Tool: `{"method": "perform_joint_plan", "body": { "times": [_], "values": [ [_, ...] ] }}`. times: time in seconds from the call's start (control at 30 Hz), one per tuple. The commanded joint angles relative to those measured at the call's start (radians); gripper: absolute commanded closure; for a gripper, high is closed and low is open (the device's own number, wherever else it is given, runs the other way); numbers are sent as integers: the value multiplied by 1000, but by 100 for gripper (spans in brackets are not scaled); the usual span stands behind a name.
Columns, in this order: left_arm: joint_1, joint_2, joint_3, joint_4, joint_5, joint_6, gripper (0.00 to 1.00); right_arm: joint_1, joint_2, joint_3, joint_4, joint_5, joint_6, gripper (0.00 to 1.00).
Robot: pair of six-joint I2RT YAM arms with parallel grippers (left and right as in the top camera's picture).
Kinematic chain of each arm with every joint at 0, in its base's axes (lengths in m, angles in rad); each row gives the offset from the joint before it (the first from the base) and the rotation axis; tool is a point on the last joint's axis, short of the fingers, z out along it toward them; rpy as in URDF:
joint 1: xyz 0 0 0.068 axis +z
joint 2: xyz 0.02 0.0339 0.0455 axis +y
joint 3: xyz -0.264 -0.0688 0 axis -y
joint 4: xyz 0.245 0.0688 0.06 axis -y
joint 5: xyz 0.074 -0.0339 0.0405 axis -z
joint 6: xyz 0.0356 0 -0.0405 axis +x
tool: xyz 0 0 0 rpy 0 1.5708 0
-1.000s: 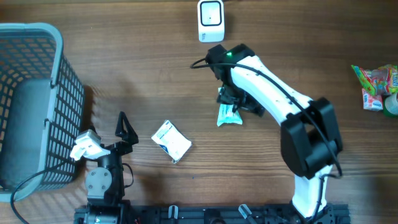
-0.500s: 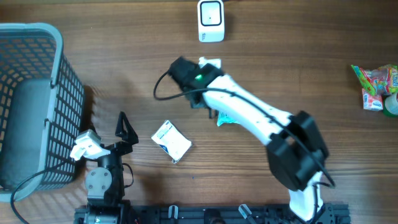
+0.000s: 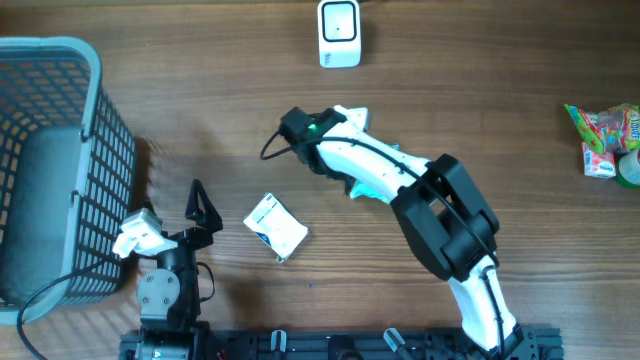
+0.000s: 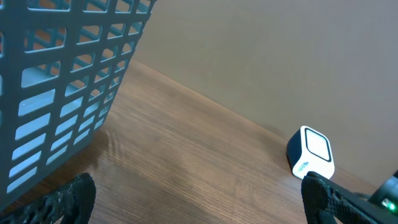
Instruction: Scan the item barcode
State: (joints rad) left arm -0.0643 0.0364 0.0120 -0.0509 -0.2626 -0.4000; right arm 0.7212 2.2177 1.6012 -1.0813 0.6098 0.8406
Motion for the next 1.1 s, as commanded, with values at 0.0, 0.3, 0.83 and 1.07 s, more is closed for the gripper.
{"method": "perform_joint_plan", "body": {
  "times": [0.0,0.3,0.83,1.07],
  "values": [
    [5,-3,-6,3,5,-5,0,-34,18,-155,86,-83,14,77],
    [5,-3,-6,3,5,-5,0,-61,9,-121,76,-353,-155,96],
    [5,-3,-6,3,5,-5,0,-286,-160,-5,159,-1588,-713,96],
    [5,-3,-6,3,5,-5,0,-330,-160,-352,569,-1846,-723,96]
  ]
}}
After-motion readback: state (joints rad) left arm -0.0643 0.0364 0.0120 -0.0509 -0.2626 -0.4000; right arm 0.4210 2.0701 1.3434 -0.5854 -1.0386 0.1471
